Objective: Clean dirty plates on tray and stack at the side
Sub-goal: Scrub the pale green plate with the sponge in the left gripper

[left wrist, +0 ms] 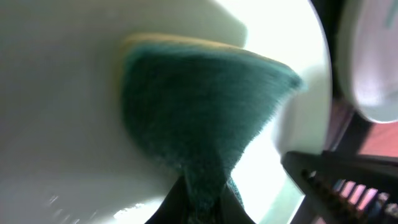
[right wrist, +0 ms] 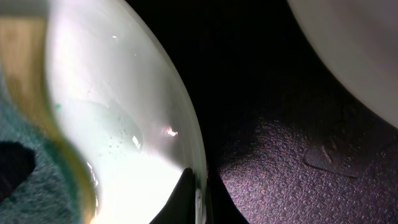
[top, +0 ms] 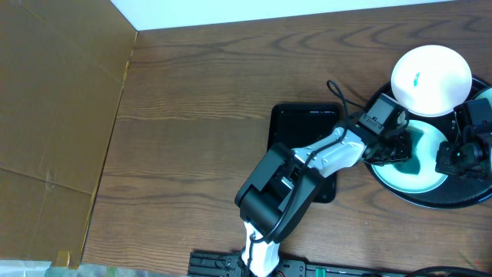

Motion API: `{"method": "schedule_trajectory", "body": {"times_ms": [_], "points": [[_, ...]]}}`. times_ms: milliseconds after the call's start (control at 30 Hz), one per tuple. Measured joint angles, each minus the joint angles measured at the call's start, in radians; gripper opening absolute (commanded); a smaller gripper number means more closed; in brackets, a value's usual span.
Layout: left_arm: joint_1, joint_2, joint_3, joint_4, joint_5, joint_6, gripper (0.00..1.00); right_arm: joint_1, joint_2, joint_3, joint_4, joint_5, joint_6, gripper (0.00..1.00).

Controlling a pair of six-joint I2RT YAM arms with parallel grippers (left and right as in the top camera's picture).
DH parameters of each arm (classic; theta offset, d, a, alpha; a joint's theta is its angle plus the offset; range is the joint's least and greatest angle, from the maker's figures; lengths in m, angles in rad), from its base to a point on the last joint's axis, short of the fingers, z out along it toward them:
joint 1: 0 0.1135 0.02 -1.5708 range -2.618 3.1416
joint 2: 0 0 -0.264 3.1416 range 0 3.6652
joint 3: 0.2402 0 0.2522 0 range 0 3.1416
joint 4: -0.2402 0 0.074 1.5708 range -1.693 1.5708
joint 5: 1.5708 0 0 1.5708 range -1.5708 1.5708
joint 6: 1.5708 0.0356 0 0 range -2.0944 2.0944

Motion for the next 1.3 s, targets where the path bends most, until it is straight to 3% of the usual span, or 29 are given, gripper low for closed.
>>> {"method": "schedule_trajectory", "body": {"times_ms": [233, 433, 633, 933, 1300], "points": [[0.016, -0.038, 0.021, -0.196, -0.108, 0.013, 0.07, 0.012, 0.003, 0.0, -0.005, -0.04, 0.0, 0.01], [0.023, -0.062, 0.015, -0.241, -0.186, 0.024, 0.07, 0.012, 0.006, 0.0, -0.004, -0.065, 0.0, 0.01], [0.023, -0.063, -0.002, -0.185, -0.153, 0.027, 0.07, 0.012, 0.006, 0.0, -0.004, -0.066, 0.0, 0.01], [-0.031, -0.022, -0.029, 0.063, -0.031, 0.019, 0.07, 0.012, 0.006, 0.0, -0.004, -0.066, 0.0, 0.01], [-0.083, -0.012, -0.028, 0.071, -0.008, 0.004, 0.07, 0.012, 0.006, 0.0, -0.006, -0.047, -0.001, 0.01]]}}
